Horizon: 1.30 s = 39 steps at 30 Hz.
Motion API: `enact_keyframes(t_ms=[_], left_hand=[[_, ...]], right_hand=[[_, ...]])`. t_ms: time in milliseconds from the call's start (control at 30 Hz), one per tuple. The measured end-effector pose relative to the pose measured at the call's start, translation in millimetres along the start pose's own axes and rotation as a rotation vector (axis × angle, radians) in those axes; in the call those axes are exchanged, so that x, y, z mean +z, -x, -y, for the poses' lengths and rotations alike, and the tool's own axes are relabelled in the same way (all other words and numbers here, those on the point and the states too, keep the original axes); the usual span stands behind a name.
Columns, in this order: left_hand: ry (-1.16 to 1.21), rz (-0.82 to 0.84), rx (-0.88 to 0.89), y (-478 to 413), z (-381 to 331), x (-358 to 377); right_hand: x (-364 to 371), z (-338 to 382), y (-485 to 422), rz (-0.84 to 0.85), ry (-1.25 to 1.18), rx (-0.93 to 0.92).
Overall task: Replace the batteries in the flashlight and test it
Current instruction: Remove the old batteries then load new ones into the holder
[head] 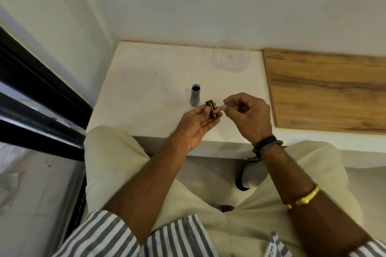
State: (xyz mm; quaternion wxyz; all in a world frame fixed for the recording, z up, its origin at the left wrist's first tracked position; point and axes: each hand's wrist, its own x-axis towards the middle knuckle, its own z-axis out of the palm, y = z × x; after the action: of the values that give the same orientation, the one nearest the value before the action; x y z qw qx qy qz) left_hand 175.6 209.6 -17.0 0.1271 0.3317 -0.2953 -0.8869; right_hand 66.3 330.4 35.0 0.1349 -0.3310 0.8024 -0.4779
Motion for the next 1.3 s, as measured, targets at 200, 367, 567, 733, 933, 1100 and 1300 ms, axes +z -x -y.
enact_keyframes(t_ms=[200,367,567,733,933,1100,1300], left_hand=[[-0.102,0.013,0.026,4,3,0],[-0.166,0.004,0.063,4,8,0],[-0.225,-0.020,0.112,3,10,-1],[-0.212,0.008,0.113,2,10,0],[-0.212,0.050,0.045,1,5,-4],[-0.282,0.113,0.020,1,3,0],[-0.301,0.051,0.038,2,6,3]], right_hand=[[6,0,2,-0.036,0.136,-0.119],[15,-3,6,-0.050,0.154,-0.136],[17,-11,10,-0.060,0.158,-0.173],[20,-18,15,-0.059,0.163,-0.211],[24,-25,13,-0.014,0.056,-0.113],[21,-35,7,0.085,0.126,-0.107],[26,-36,7,0.108,0.128,-0.109]])
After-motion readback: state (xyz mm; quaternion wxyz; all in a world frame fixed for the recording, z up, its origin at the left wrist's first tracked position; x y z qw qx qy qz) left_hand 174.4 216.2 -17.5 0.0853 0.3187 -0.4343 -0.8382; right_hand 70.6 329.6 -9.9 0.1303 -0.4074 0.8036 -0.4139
